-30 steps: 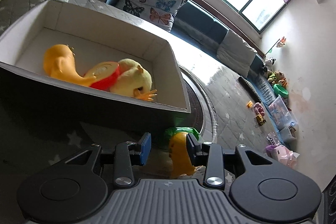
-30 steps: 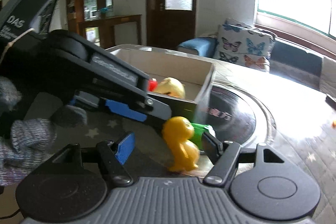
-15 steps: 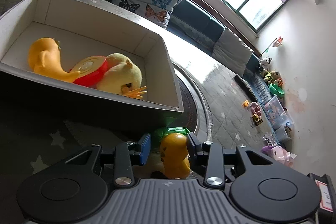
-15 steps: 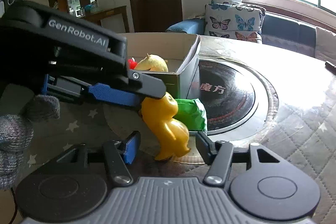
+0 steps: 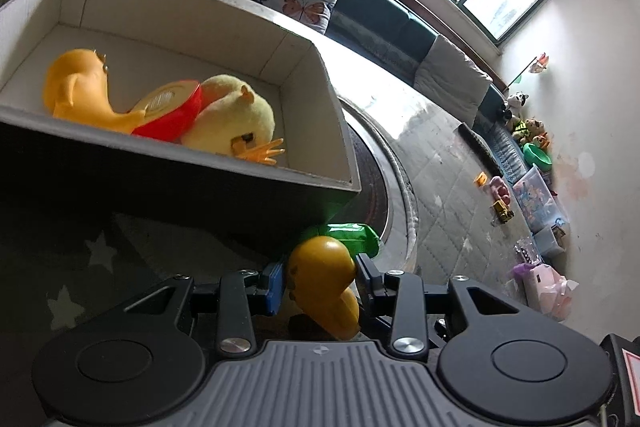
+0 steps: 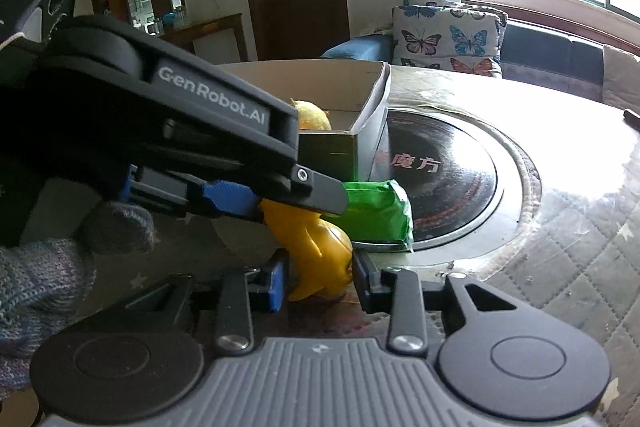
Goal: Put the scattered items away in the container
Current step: 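Carry the small yellow duck into the box and open both grippers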
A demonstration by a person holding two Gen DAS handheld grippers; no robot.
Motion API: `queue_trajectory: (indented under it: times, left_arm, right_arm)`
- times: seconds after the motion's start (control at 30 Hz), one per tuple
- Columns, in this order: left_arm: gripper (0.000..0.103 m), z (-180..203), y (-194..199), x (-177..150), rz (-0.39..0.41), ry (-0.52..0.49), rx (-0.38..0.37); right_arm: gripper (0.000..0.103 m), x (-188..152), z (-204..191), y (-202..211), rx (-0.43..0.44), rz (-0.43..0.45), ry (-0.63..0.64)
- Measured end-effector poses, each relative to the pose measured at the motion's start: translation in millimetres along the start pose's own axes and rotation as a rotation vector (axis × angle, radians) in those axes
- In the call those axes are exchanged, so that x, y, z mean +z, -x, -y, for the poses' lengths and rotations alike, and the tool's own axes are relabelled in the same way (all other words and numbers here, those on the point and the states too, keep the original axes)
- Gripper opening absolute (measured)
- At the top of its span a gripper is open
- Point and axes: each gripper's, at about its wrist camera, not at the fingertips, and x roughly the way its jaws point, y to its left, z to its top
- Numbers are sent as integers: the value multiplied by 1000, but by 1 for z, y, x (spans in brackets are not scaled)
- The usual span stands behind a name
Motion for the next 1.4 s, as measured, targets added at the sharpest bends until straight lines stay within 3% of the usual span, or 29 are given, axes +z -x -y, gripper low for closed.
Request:
queue_trajectory:
  times: [0.33,0.57,0.73,1.13,1.4]
  left_arm:
    - [39,9,34,6,68,-42,-19]
    - [39,11,57,42,142,-49,-29]
    - [39,-6,59,70,177,-25,-2]
    - [39,-58,37,91,145,59,58]
    - [38,-75,34,87,137,92,67]
  right_arm:
    - [33,12,-17,23,0,58,49]
    - [33,51,-29,27,7,117,117]
    - [33,83,-39,4,45,114,140]
    - [33,106,-55,-54,78,36,186]
    - [33,104,-60,-59,82,32,197]
